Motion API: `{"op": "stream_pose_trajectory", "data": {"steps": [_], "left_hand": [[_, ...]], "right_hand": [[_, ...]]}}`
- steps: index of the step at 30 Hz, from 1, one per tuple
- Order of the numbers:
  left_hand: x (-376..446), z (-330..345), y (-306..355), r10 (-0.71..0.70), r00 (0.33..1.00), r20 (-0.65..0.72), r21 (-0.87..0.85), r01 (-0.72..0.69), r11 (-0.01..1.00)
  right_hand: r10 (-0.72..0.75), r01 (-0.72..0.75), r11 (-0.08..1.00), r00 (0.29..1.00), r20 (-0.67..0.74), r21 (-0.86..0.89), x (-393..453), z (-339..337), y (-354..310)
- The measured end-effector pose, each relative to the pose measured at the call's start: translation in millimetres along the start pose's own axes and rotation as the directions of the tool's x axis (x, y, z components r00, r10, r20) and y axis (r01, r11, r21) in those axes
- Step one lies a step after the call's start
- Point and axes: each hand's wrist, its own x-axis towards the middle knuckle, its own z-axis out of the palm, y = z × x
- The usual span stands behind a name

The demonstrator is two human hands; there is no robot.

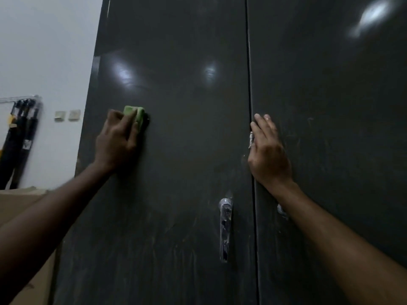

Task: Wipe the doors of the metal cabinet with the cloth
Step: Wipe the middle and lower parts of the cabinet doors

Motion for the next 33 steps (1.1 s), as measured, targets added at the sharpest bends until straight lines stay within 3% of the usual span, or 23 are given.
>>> {"op": "stream_pose_trajectory", "data": {"steps": [2,3,5,7,9,11,13,14,15,17,18,19,20,23,25,27,29,31,32,33], "left_hand": [[-1.2,-7.7,-18.1,-0.034,0.999,-0.026,0.071,0.036,0.997],[7.8,-10.1,-28.6,-0.162,0.984,-0.068,0.094,0.168,0.981],[38.9,-14.7,-47.0,-0.492,0.859,-0.142,0.049,0.503,0.863],[62.8,-16.7,-42.6,-0.641,0.754,-0.146,-0.023,0.645,0.764],[57.7,-9.6,-18.7,-0.550,0.825,-0.129,-0.047,0.549,0.835],[23.0,-1.3,0.9,-0.308,0.948,-0.086,-0.046,0.305,0.951],[-25.0,-3.1,-2.3,-0.142,0.989,-0.036,-0.024,0.141,0.990],[-43.1,-7.3,-16.2,-0.140,0.990,-0.033,0.015,0.141,0.990],[-54.5,-13.0,-33.4,-0.226,0.973,-0.049,0.046,0.229,0.972],[-60.4,-22.1,-62.1,-0.545,0.830,-0.118,0.032,0.552,0.833],[-62.0,-24.7,-66.3,-0.635,0.759,-0.141,0.021,0.644,0.765],[-66.7,-27.0,-60.8,-0.655,0.742,-0.144,0.022,0.664,0.747],[-76.8,-26.9,-49.8,-0.612,0.779,-0.141,0.029,0.621,0.783],[-141.5,-20.8,-14.5,-0.259,0.965,-0.036,0.053,0.261,0.964],[-168.3,-23.0,-13.8,-0.173,0.985,-0.001,0.057,0.173,0.983],[-153.9,-24.4,-24.0,-0.297,0.954,-0.049,0.058,0.299,0.952],[-120.0,-23.3,-37.2,-0.545,0.828,-0.135,-0.027,0.546,0.837],[-87.5,-21.7,-40.1,-0.690,0.705,-0.161,-0.063,0.691,0.720],[-84.4,-20.1,-31.6,-0.676,0.719,-0.161,-0.059,0.677,0.734],[-91.6,-18.3,-19.2,-0.603,0.784,-0.149,-0.050,0.603,0.797]], "right_hand": [[-0.005,0.005,1.000,1.000,-0.009,0.005,-0.4,1.5,-0.2],[-0.005,0.005,1.000,1.000,-0.013,0.006,-0.5,2.2,0.0],[-0.004,0.004,1.000,1.000,-0.021,0.004,-0.6,3.6,0.3],[-0.005,0.005,1.000,1.000,-0.029,-0.007,-0.6,4.9,0.6],[-0.007,0.007,1.000,0.999,-0.033,-0.007,-0.6,6.3,0.9],[-0.004,0.003,1.000,1.000,-0.027,-0.004,-1.4,6.6,1.0],[0.004,-0.004,1.000,1.000,-0.020,-0.002,-0.8,5.6,0.8],[0.009,-0.009,1.000,1.000,-0.015,0.000,-0.5,5.1,0.2],[0.012,-0.012,1.000,1.000,-0.009,0.001,-0.5,4.7,-0.9],[0.016,-0.016,1.000,1.000,-0.003,0.000,-0.2,3.0,-2.3],[0.021,-0.021,1.000,1.000,-0.004,0.004,-0.1,2.1,-3.1],[0.025,-0.025,1.000,1.000,-0.007,0.009,-0.1,1.7,-4.0],[0.025,-0.025,1.000,1.000,-0.010,0.012,-0.3,1.4,-4.5],[0.023,-0.023,1.000,1.000,-0.014,0.015,0.3,0.9,-5.0],[0.030,-0.030,0.999,0.999,-0.014,0.012,-0.4,0.4,-5.3],[0.032,-0.032,0.999,0.999,-0.012,0.013,-0.5,-0.3,-5.8],[0.034,-0.034,0.999,0.999,-0.008,0.012,-0.8,-1.2,-6.8],[0.040,-0.040,0.999,0.999,-0.003,0.001,-0.7,-2.1,-7.7],[0.040,-0.040,0.999,0.999,0.002,-0.001,-0.6,-2.5,-7.8],[0.038,-0.038,0.999,0.999,0.006,0.001,-0.3,-2.8,-7.7]]}}
